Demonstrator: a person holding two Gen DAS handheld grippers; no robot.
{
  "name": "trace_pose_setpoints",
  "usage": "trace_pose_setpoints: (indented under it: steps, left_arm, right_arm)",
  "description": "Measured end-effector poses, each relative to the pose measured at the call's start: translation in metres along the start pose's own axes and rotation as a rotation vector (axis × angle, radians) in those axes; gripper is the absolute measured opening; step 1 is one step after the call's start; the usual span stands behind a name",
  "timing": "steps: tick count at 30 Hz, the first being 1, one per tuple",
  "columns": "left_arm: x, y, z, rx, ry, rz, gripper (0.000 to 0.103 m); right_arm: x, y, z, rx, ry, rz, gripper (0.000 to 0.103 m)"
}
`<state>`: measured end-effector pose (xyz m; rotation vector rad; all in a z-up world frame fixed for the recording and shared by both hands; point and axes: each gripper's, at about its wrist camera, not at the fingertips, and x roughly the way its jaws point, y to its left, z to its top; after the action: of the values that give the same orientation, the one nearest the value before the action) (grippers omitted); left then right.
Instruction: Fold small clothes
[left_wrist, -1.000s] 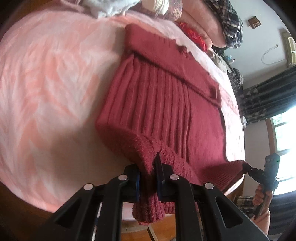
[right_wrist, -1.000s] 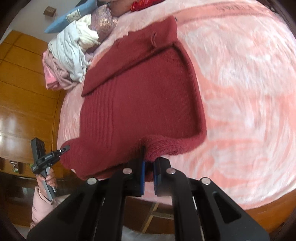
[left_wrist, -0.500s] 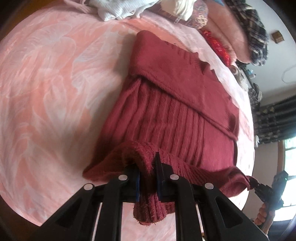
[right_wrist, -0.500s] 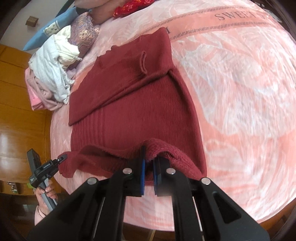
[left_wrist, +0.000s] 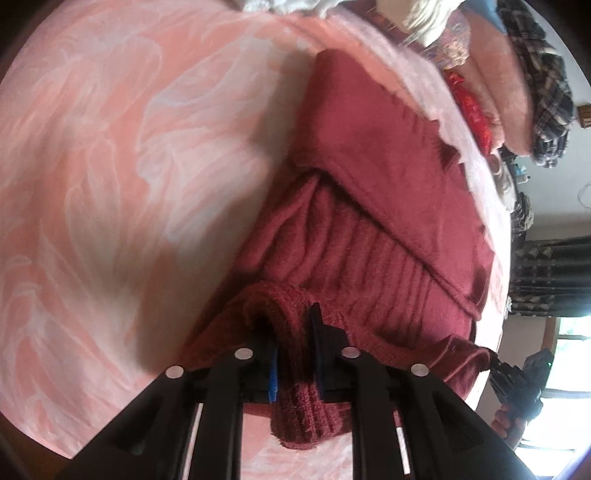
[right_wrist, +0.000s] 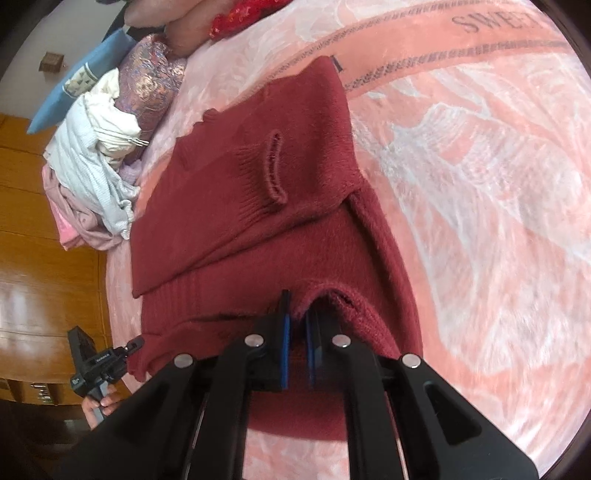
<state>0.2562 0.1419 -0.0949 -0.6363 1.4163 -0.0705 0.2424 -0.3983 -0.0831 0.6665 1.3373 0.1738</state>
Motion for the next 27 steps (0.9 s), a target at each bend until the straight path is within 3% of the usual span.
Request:
trace_pose_setpoints:
  steps: [2, 6, 8, 9, 10, 12, 17, 21, 24, 27]
  left_arm:
    - [0.005, 0.002, 0.005, -0.005, 0.027, -0.014, 0.02]
    - [0.002, -0.003, 0.01, 0.057, 0.054, -0.024, 0.024]
    - [-0.003, -0.004, 0.013, 0.079, 0.054, -0.039, 0.026]
    - [-0.006, -0.003, 0.015, 0.078, 0.05, -0.048, 0.03]
    - [-0.013, 0.0, 0.018, 0.07, 0.02, -0.052, 0.042]
    - [-0.029, 0.004, 0.025, 0.069, -0.049, -0.034, 0.056]
    - [-0.058, 0.006, 0.034, 0.165, -0.211, 0.021, 0.059]
    - [-0.045, -0.007, 0.029, 0.289, -0.214, 0.084, 0.064]
    - [-0.031, -0.015, 0.026, 0.365, -0.196, 0.128, 0.066]
    - [-0.016, -0.026, 0.021, 0.445, -0.194, 0.169, 0.071]
  right_arm:
    - [0.009, -0.005, 0.001, -0.002, 0.006, -0.035, 0.017]
    - [0.001, -0.018, 0.006, -0.005, -0.01, -0.041, 0.021]
    - [-0.012, -0.025, 0.007, -0.002, -0.046, -0.049, 0.033]
    - [-0.017, -0.028, 0.008, 0.0, -0.059, -0.045, 0.034]
    - [-0.024, -0.032, 0.008, 0.001, -0.07, -0.028, 0.034]
    - [-0.035, -0.035, 0.009, -0.012, -0.09, -0.006, 0.033]
    - [-0.038, -0.022, 0.008, -0.106, -0.089, 0.006, 0.033]
    - [-0.025, -0.005, 0.004, -0.2, -0.046, -0.02, 0.036]
    - [-0.012, 0.001, 0.001, -0.246, -0.02, -0.063, 0.049]
    - [-0.001, 0.007, 0.0, -0.29, -0.007, -0.107, 0.051]
